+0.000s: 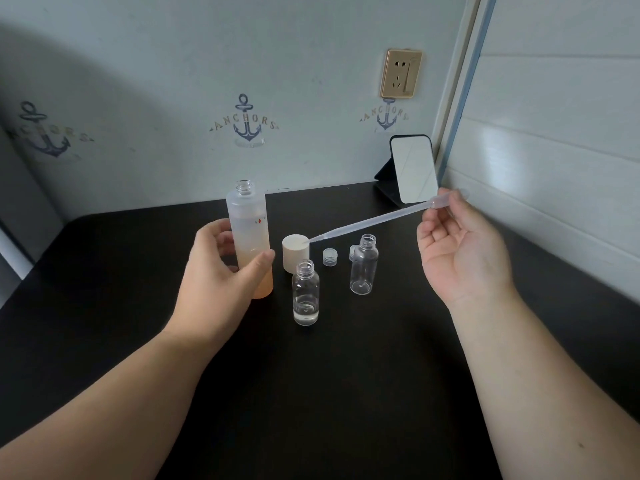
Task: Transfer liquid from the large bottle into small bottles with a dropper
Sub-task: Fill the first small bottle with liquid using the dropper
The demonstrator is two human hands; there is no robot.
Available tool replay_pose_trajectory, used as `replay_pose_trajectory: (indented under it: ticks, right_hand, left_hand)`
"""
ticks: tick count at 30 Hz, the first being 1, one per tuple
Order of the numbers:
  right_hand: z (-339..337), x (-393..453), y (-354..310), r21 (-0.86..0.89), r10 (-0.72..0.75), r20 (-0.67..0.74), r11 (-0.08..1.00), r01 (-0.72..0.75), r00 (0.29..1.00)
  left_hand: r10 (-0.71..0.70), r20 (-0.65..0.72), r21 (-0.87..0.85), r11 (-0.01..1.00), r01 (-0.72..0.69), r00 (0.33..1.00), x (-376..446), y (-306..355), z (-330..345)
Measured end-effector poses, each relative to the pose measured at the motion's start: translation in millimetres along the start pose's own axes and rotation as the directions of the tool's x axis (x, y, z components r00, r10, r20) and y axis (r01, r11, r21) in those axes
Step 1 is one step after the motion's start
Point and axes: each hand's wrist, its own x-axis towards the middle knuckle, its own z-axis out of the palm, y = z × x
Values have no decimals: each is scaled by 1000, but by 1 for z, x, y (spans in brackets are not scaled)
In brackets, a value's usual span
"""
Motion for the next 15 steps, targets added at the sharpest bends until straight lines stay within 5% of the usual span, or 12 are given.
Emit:
replay_pose_trajectory:
  ticks: [6, 15]
  right_hand:
    - [0, 0, 0, 7, 15, 9, 1000, -15, 1000]
    - [3, -2, -1, 73, -6, 51, 997, 3, 999]
  left_hand:
    - [-9, 43, 139, 990, 3, 999, 5, -5, 5]
    - [82, 91, 110, 990, -92, 992, -5, 11, 0]
